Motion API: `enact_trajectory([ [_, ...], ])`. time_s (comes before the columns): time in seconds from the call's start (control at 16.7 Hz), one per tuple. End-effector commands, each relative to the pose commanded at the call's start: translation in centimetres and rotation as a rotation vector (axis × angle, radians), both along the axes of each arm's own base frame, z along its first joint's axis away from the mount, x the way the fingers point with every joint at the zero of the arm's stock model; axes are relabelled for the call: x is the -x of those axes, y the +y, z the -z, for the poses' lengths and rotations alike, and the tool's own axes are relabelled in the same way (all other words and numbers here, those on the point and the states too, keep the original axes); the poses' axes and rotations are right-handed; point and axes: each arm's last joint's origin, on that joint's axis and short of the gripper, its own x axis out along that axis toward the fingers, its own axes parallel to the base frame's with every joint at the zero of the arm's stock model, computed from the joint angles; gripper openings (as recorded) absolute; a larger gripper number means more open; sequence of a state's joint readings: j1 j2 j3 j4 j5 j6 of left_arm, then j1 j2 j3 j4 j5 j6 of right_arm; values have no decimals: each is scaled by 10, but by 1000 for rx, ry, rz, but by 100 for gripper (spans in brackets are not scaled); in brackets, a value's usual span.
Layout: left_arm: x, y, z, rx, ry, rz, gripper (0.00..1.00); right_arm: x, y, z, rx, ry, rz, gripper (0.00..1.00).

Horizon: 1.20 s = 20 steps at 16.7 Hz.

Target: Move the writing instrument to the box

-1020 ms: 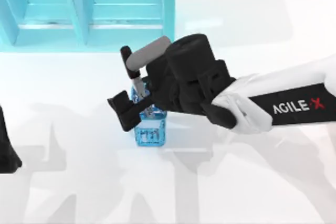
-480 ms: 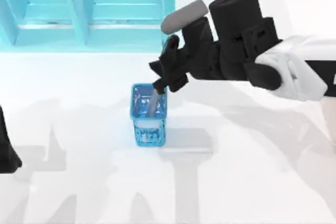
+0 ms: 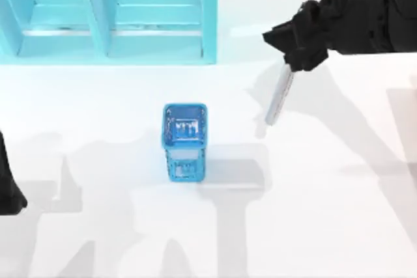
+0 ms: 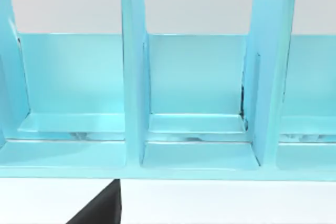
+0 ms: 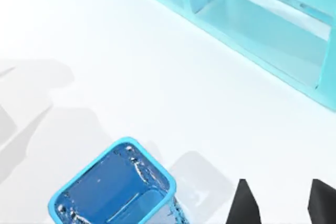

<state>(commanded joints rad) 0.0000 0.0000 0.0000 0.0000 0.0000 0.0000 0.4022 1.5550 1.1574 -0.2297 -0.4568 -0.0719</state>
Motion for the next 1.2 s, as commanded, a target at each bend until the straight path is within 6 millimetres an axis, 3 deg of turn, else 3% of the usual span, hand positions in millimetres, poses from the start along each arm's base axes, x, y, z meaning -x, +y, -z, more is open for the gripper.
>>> enact_trajectory([
  [0.3, 0, 0, 0, 0, 0, 0, 100, 0, 1, 0, -1, 1, -2, 0],
  [0.48, 0, 0, 0, 0, 0, 0, 100, -5, -21, -1, 17, 1, 24, 0],
  [0.66, 0, 0, 0, 0, 0, 0, 100, -9, -72, -6, 49, -7, 96, 0],
  [0.84, 0, 0, 0, 0, 0, 0, 100, 0, -140, -17, 85, -32, 204, 0],
  [1.02, 0, 0, 0, 0, 0, 0, 100, 29, -209, -28, 123, -62, 337, 0],
  [1.2, 0, 0, 0, 0, 0, 0, 100, 68, -257, -35, 161, -81, 457, 0],
])
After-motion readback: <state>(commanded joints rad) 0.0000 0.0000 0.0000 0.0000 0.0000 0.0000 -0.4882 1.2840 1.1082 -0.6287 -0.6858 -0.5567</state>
